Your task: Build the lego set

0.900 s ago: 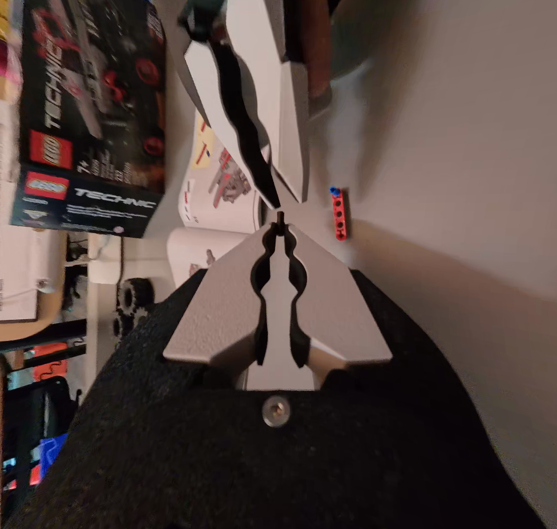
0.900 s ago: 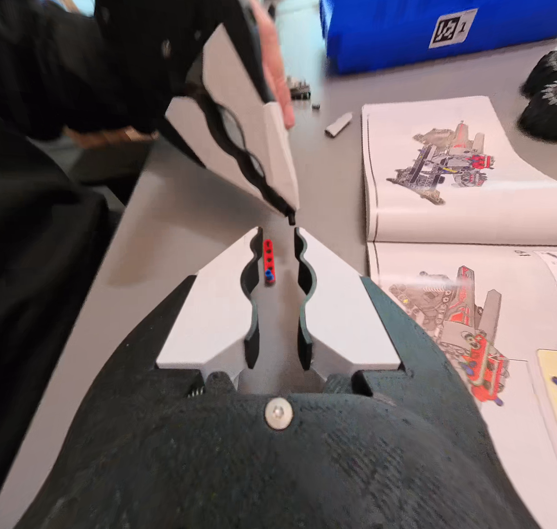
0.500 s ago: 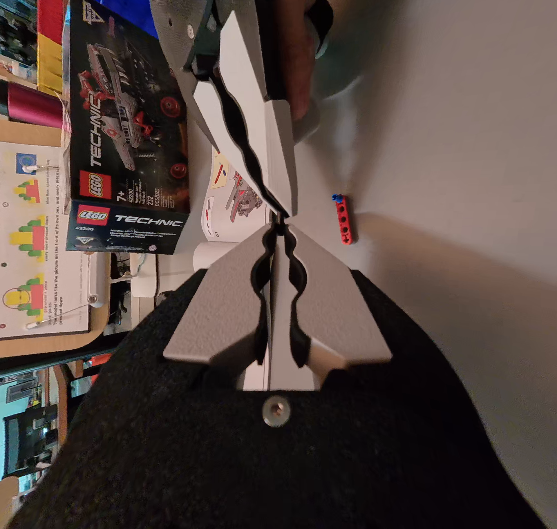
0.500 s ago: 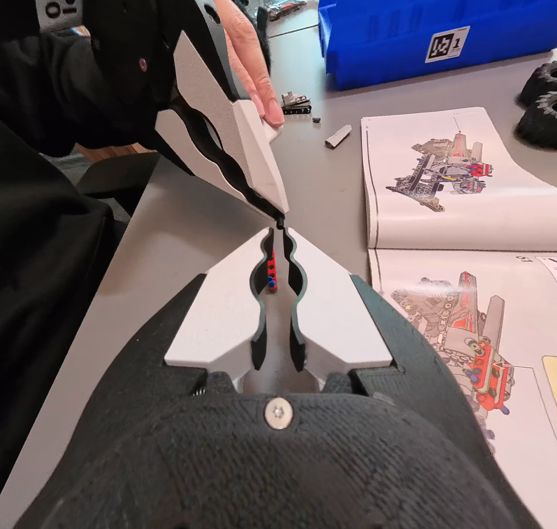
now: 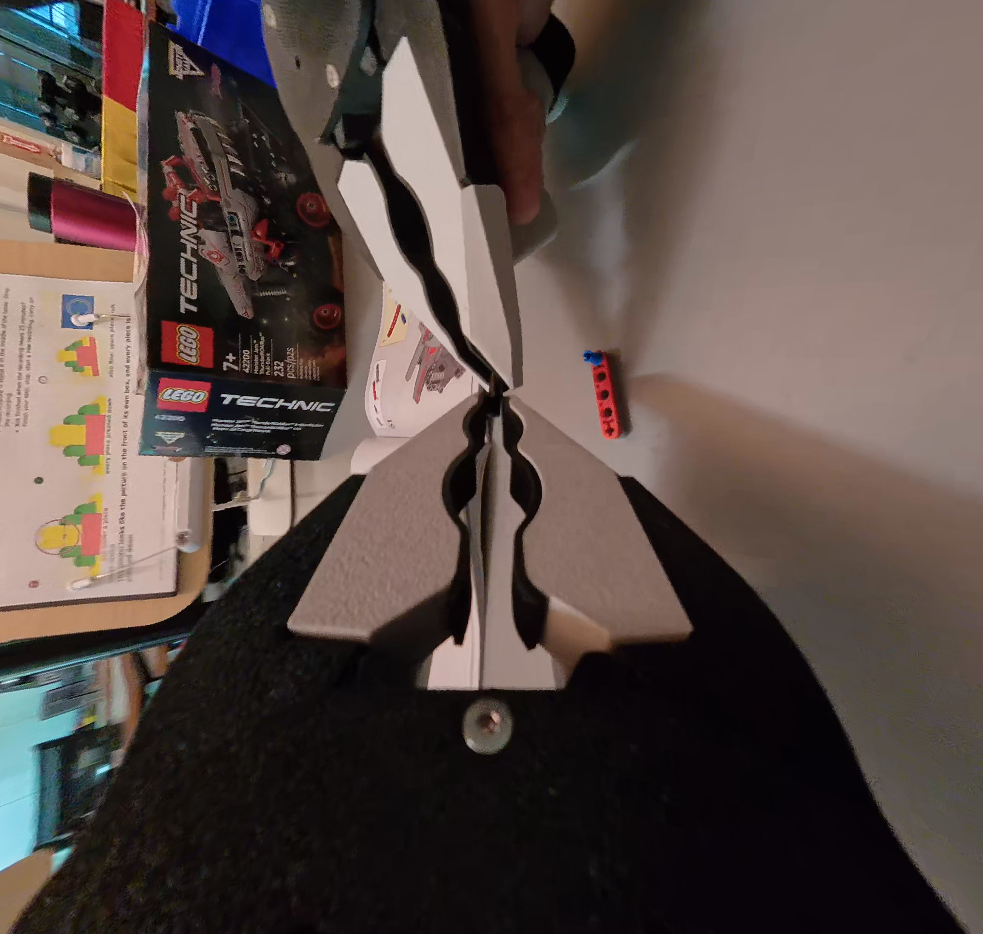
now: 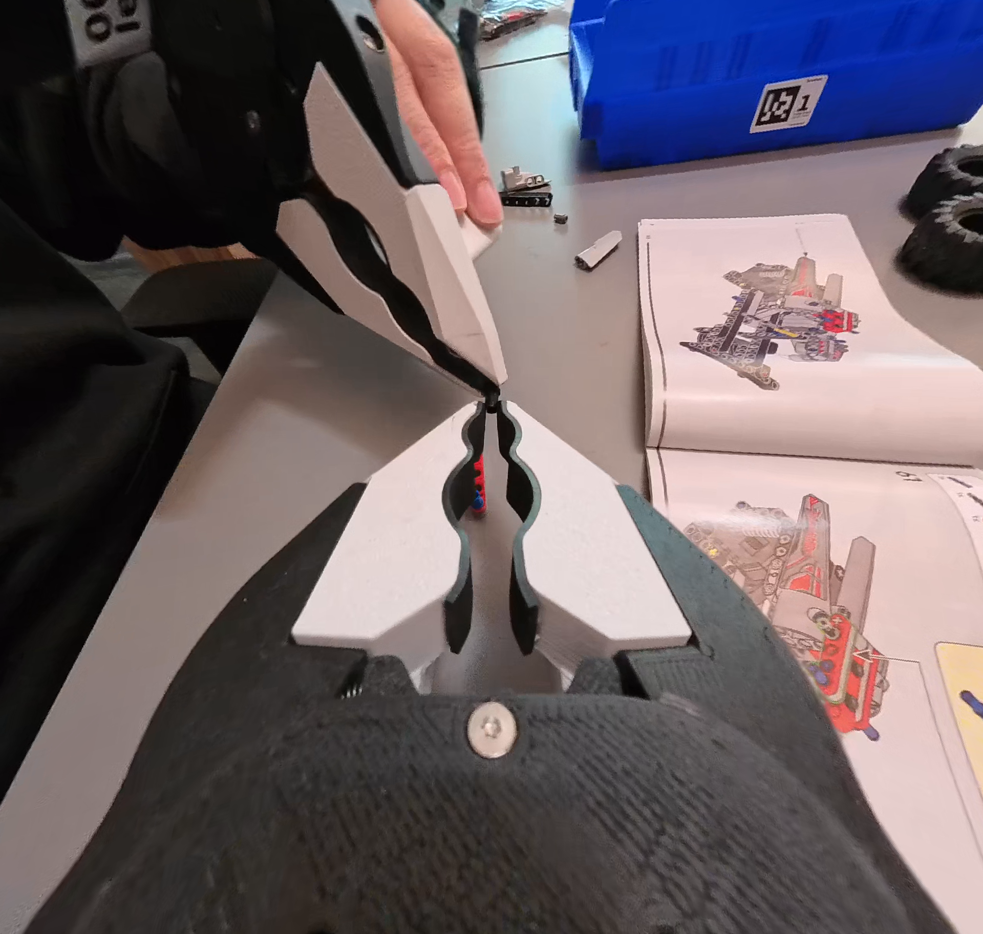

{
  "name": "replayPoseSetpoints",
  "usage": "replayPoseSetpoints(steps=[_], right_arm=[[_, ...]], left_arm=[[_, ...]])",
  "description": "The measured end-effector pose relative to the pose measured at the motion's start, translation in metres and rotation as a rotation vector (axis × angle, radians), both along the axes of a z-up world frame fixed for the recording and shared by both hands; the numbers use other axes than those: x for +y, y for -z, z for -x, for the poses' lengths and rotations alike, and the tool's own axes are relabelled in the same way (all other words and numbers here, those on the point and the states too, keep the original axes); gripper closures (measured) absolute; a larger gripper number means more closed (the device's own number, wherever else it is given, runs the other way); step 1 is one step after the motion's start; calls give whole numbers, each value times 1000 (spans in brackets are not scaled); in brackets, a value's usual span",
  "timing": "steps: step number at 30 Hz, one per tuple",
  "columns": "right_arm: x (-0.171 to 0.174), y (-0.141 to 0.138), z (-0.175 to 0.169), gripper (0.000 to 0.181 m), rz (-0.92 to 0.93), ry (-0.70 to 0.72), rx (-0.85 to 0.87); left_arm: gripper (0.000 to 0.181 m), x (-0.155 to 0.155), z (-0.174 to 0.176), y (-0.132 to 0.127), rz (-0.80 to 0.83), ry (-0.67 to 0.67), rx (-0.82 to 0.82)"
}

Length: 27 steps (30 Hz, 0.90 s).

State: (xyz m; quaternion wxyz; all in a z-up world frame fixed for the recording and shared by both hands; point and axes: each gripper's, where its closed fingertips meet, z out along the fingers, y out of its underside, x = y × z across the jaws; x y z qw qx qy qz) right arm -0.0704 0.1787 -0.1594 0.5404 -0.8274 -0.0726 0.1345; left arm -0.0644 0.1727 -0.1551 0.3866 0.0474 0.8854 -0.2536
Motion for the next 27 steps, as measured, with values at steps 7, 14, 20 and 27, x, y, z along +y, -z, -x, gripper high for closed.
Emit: replayPoseSetpoints(steps=[7, 14, 20, 27], right_arm=[[-4, -25, 13, 178, -139, -79, 109], [-6, -34, 20, 178, -194, -122, 128], [-4, -26, 20, 178, -155, -114, 74], [-3, -18, 28, 178, -121, -149, 52]], left_arm=[[179, -6, 12, -22, 412, 63, 209], [177, -10, 22, -30, 563, 118, 307], [178, -10, 22, -23, 511, 93, 364], [178, -7, 29, -19, 483, 101, 391]])
